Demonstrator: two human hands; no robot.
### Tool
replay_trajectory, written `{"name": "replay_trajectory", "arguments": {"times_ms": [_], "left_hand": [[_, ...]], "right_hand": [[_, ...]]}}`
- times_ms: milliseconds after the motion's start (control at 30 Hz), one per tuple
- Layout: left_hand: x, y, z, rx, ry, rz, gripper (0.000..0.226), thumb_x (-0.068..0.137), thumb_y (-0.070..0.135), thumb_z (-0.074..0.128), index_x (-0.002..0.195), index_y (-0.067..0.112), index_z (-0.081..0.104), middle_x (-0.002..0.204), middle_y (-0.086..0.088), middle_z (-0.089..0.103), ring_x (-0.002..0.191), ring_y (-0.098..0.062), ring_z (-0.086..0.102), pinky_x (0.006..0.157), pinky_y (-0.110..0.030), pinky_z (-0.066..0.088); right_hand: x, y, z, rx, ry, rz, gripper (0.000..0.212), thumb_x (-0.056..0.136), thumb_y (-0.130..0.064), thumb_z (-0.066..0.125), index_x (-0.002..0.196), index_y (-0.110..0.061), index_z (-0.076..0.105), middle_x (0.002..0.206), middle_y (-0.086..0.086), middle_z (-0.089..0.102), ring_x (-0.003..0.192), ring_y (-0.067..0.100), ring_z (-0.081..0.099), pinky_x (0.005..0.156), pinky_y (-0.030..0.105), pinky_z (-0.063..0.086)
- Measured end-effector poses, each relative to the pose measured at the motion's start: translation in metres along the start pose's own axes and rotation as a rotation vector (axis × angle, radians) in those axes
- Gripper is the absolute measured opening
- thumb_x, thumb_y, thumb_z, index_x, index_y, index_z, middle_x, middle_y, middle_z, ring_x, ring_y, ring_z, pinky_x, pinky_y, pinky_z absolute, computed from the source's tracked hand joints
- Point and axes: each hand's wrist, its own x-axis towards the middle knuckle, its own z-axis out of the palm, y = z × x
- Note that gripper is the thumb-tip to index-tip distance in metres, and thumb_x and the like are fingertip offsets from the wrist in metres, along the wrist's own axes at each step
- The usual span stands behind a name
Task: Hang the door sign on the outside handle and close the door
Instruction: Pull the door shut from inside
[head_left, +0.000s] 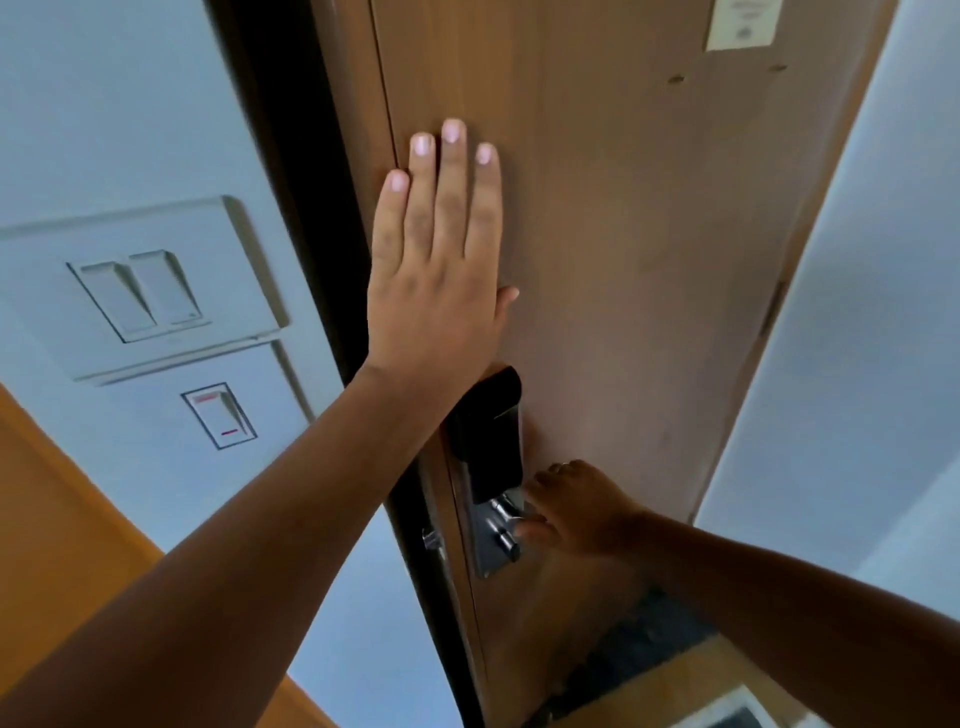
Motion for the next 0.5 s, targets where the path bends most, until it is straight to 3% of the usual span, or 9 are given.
{"name": "replay_trajectory", "arguments": {"times_ms": [133, 233, 367, 500], "left_hand": [[0.009, -0.013, 0.039, 0.071, -0.076, -0.097, 0.099, 0.086, 0.056, 0.060, 0.156, 0.010, 0.006, 0.163, -0.021, 0.009, 0.151, -0.037, 0.007, 0.120, -0.047, -0.002], [0.019, -0.015, 0.065, 0.077, -0.114, -0.204, 0.104, 0.083, 0.064, 0.060, 0.157, 0.015, 0.007, 0.164, -0.021, 0.008, 0.150, -0.039, 0.005, 0.120, -0.051, 0.000], [0.037, -0.020, 0.099, 0.011, -0.216, -0.345, 0.114, 0.080, 0.072, 0.059, 0.155, 0.017, -0.006, 0.164, -0.021, -0.007, 0.149, -0.041, -0.010, 0.115, -0.054, -0.012], [0.047, -0.038, 0.127, -0.024, -0.253, -0.393, 0.116, 0.078, 0.078, 0.054, 0.155, 0.018, -0.009, 0.163, -0.021, -0.012, 0.148, -0.041, -0.015, 0.113, -0.052, -0.017]], "right_hand": [[0.040, 0.007, 0.019, 0.162, -0.050, 0.023, 0.057, 0.091, -0.062, 0.032, 0.064, -0.017, 0.055, 0.059, 0.000, 0.059, 0.053, 0.019, 0.057, 0.055, 0.028, 0.039], [0.063, 0.012, 0.037, 0.326, 0.021, 0.045, 0.059, 0.094, -0.063, 0.029, 0.057, -0.021, 0.048, 0.050, -0.003, 0.048, 0.045, 0.012, 0.048, 0.051, 0.028, 0.039], [0.090, 0.013, 0.065, 0.582, 0.100, 0.122, 0.067, 0.091, -0.068, 0.030, 0.056, -0.016, 0.057, 0.047, 0.002, 0.056, 0.039, 0.012, 0.048, 0.044, 0.023, 0.028], [0.121, 0.022, 0.079, 0.647, 0.093, 0.138, 0.072, 0.090, -0.070, 0.024, 0.055, -0.015, 0.054, 0.044, -0.003, 0.044, 0.038, 0.008, 0.036, 0.043, 0.022, 0.024]]}}
